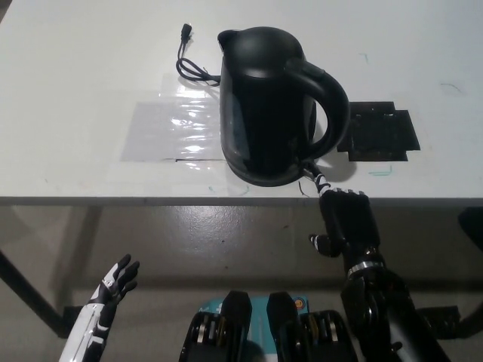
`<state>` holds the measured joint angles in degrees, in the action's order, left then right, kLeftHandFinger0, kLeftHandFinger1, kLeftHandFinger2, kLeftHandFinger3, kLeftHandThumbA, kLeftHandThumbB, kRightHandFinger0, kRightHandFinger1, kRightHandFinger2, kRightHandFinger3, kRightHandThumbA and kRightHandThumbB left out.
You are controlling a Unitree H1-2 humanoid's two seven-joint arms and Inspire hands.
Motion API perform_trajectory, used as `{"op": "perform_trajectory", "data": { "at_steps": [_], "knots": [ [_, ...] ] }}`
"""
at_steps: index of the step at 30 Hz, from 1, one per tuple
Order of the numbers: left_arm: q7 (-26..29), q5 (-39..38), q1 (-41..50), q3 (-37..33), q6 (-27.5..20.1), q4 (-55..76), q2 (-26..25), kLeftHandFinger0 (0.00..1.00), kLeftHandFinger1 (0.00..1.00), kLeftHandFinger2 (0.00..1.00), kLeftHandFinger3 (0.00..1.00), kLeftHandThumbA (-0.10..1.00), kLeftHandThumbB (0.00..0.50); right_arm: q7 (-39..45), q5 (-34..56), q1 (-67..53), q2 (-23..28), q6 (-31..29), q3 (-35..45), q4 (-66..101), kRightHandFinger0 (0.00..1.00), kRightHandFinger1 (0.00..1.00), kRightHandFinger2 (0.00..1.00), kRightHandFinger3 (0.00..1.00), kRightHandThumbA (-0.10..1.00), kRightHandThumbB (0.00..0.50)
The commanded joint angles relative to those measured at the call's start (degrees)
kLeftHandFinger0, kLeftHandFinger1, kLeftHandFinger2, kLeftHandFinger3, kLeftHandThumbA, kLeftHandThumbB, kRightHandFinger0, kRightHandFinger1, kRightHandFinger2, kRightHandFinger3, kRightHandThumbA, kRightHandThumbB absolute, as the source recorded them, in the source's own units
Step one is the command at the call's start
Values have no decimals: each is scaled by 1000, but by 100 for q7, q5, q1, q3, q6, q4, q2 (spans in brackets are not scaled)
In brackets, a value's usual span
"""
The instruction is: A kettle is kept at the center of the table close to the robot and the robot uses its right index finger to press downwards on the transparent start boiling button
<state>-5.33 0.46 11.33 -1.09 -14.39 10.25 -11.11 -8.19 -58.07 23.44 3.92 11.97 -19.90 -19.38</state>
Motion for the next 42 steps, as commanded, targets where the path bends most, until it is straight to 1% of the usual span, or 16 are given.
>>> {"op": "perform_trajectory", "data": {
  "at_steps": [1, 6, 9, 12, 14, 18, 20, 23, 27, 29, 31, 35, 40, 42],
  "knots": [
    [-106, -67, -27, -1, -187, 150, -66, 1000, 1000, 1000, 1000, 1000, 282, -203, 9, 237, -6, 107, -57, 69, 0, 0, 0, 1000, 978, 259],
    [-113, -66, -16, -3, -157, 176, -74, 1000, 1000, 1000, 1000, 1000, 276, -155, 43, 245, 2, 138, -78, 140, 0, 0, 0, 1000, 965, 244],
    [-137, -107, -22, -6, -184, 168, -90, 1000, 1000, 1000, 1000, 1000, 280, -171, 54, 271, -15, 154, -81, 95, 0, 0, 0, 1000, 966, 248],
    [-125, -88, -25, -10, -188, 153, -76, 1000, 1000, 1000, 1000, 1000, 281, -92, 120, 287, -27, 175, -69, 80, 0, 0, 0, 1000, 950, 240],
    [-129, -100, -24, -5, -146, 175, -84, 1000, 1000, 1000, 1000, 1000, 284, -148, 127, 329, -49, 163, -77, -37, 0, 0, 8, 1000, 943, 241],
    [-137, -102, -21, -4, -188, 163, -98, 1000, 1000, 1000, 1000, 1000, 274, -152, 183, 411, -87, 170, -96, -311, 0, 0, 0, 1000, 964, 241],
    [-142, -112, -21, -2, -189, 155, -105, 1000, 1000, 1000, 1000, 1000, 279, -174, 240, 443, -116, 169, -88, -439, 0, 0, 0, 1000, 959, 243],
    [-136, -87, -45, -10, -214, 143, -104, 1000, 1000, 1000, 1000, 1000, 268, -235, 284, 515, -117, 177, -105, -712, 0, 0, 11, 1000, 946, 242],
    [-140, -103, -60, -5, -204, 163, -113, 1000, 1000, 1000, 1000, 1000, 272, -285, 322, 626, -133, 212, -133, -1076, 0, 0, 6, 1000, 944, 241],
    [-140, -101, -69, -9, -196, 161, -112, 1000, 1000, 1000, 1000, 1000, 279, -228, 340, 644, -125, 244, -151, -1138, 0, 0, 10, 1000, 944, 231],
    [-150, -120, -64, -18, -205, 159, -113, 1000, 1000, 1000, 1000, 1000, 274, -242, 340, 647, -117, 245, -168, -1185, 0, 0, 0, 1000, 944, 232],
    [-157, -114, -67, -20, -237, 136, -109, 1000, 1000, 1000, 1000, 1000, 261, -182, 328, 534, -82, 263, -184, -835, 0, 0, 0, 1000, 1000, 258],
    [-177, -133, -72, -15, -190, 145, -97, 1000, 1000, 1000, 1000, 1000, 262, -180, 257, 319, -1, 229, -237, -87, 0, 0, 0, 1000, 1000, 260],
    [-179, -106, -69, -19, -196, 146, -89, 1000, 1000, 1000, 1000, 1000, 268, -298, 258, 169, 60, 73, -254, 293, 0, 0, 0, 1000, 982, 246]
  ]
}}
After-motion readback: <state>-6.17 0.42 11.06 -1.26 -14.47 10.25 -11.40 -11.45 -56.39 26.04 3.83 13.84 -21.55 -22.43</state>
